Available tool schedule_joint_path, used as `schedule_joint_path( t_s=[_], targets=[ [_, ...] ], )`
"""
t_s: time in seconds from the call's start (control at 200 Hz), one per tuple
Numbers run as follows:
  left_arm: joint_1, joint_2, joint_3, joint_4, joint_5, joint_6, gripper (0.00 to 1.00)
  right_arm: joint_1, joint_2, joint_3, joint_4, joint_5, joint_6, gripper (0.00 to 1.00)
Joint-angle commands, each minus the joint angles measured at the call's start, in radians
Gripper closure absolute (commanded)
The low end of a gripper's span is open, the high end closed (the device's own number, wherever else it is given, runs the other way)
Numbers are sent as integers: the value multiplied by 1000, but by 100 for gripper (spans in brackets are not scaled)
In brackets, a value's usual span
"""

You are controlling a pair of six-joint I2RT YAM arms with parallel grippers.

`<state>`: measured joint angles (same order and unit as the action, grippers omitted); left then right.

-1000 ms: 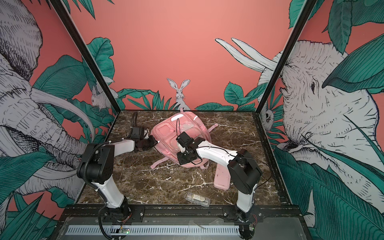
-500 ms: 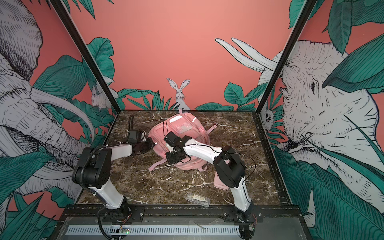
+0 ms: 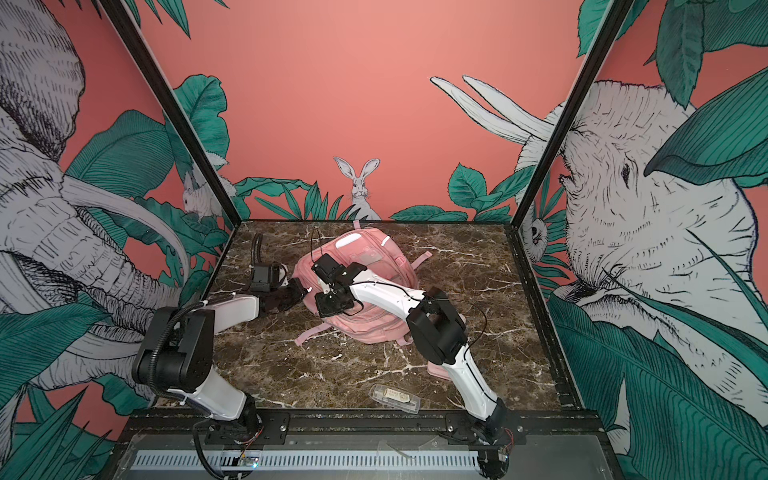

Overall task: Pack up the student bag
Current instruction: 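Finish pulling the zipper closed with the right gripper, then open and withdraw it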

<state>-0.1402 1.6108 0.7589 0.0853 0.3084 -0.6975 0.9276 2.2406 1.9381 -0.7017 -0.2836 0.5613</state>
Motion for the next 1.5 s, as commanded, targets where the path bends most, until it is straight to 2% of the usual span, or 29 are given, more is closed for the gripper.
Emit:
schedule_joint_path(
  t_s=[0.0,0.235,0.46,0.68,0.76,0.91,1.07,1.19,1.29,1.495],
  targets=[
    [-11,-36,-26,-14,52,0,100,10,47,105,71,8,10,100],
    [-10,-30,-24,-26,49,8,100,4,167,318,-9,42,20,100],
    [-10,-30,-7,-57,32,25,100,-9,217,388,-33,47,29,99],
    [-11,-22,14,-79,22,34,100,-23,181,319,-22,16,-3,91],
    [-7,-17,25,-86,14,36,100,-23,148,288,-35,-1,-25,79],
    [-4,-15,42,-102,11,45,100,-19,-6,96,21,7,-48,59],
    [0,-16,49,-109,5,49,100,-21,-188,-110,60,38,-71,54],
    [4,-37,60,-151,-11,75,90,-27,-343,-283,95,94,-77,53],
    [6,-78,77,-223,-41,113,75,-54,-470,-433,112,146,-78,53],
    [6,-206,98,-343,-100,185,45,-201,-730,-745,166,155,-41,53]
  ],
)
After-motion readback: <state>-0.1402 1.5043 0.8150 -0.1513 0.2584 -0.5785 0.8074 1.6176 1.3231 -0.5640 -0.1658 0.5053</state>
